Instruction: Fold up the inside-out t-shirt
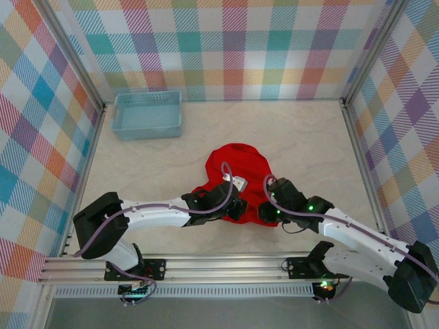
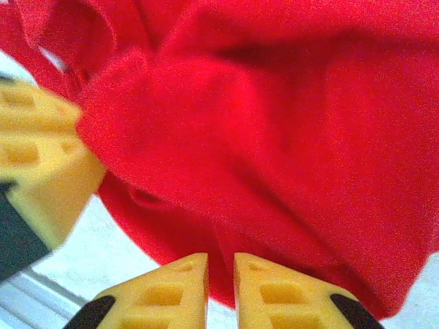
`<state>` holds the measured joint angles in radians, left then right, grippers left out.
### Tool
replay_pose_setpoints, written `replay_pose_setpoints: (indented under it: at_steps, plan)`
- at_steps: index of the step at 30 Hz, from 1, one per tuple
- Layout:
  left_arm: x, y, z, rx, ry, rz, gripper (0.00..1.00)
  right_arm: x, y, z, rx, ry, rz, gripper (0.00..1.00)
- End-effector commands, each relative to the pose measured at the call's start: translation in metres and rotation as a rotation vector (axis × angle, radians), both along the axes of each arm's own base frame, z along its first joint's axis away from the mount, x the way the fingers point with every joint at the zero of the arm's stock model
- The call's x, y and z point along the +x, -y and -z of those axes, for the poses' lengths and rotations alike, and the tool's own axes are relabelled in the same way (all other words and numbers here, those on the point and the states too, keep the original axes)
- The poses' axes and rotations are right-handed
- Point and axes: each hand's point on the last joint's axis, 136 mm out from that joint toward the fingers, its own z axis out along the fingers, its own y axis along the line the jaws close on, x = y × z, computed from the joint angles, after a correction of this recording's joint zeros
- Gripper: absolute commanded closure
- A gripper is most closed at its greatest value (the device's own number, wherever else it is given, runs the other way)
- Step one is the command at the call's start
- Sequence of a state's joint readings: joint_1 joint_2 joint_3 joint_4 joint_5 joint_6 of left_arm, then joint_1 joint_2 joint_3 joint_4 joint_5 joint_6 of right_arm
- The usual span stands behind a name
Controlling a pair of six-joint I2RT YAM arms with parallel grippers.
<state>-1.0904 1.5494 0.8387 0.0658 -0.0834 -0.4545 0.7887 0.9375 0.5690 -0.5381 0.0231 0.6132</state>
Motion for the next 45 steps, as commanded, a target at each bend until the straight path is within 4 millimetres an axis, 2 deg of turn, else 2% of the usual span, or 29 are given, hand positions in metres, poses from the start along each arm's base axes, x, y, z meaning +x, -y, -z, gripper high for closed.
replay_pose_setpoints:
  at_steps: [1, 5, 15, 19, 22, 25, 28, 32, 37, 39, 43, 45]
  plan:
    - [-0.006, 0.013, 0.001, -0.051, -0.023, 0.030, 0.83, 0.001, -0.008, 0.005, 0.030, -0.015, 0.021, 0.79]
    - [-0.009, 0.015, 0.000, -0.057, -0.029, 0.043, 0.83, 0.010, -0.011, 0.014, 0.008, -0.005, 0.040, 0.75]
    - [-0.013, 0.001, 0.017, -0.022, -0.050, 0.005, 0.84, 0.027, -0.027, 0.022, -0.025, 0.020, 0.013, 0.62]
    - [-0.014, 0.000, 0.020, -0.027, -0.054, 0.003, 0.84, 0.030, -0.021, 0.029, -0.081, 0.028, 0.023, 0.59]
    - [-0.014, -0.001, 0.021, -0.022, -0.057, 0.001, 0.84, 0.032, -0.014, 0.035, -0.127, 0.034, 0.038, 0.60]
    - [-0.014, -0.002, 0.021, -0.020, -0.053, 0.001, 0.84, 0.033, -0.009, 0.037, -0.165, 0.040, 0.043, 0.66]
    - [-0.013, -0.003, 0.022, -0.007, -0.049, -0.003, 0.85, 0.035, -0.006, 0.033, -0.178, 0.052, 0.042, 0.73]
    - [-0.012, -0.002, 0.023, -0.004, -0.049, -0.003, 0.85, 0.033, -0.004, 0.027, -0.183, 0.067, 0.035, 0.75]
    - [-0.011, 0.000, 0.021, -0.007, -0.048, -0.004, 0.85, 0.033, -0.001, 0.029, -0.206, 0.066, 0.035, 0.83]
    - [-0.010, 0.000, 0.020, -0.006, -0.043, -0.006, 0.85, 0.032, -0.001, 0.030, -0.209, 0.062, 0.027, 0.82]
    - [-0.010, 0.001, 0.020, 0.001, -0.044, -0.001, 0.85, 0.029, -0.006, 0.026, -0.176, 0.059, 0.013, 0.74]
    - [-0.010, 0.000, 0.020, 0.001, -0.042, -0.001, 0.85, 0.029, -0.005, 0.026, -0.179, 0.059, 0.014, 0.73]
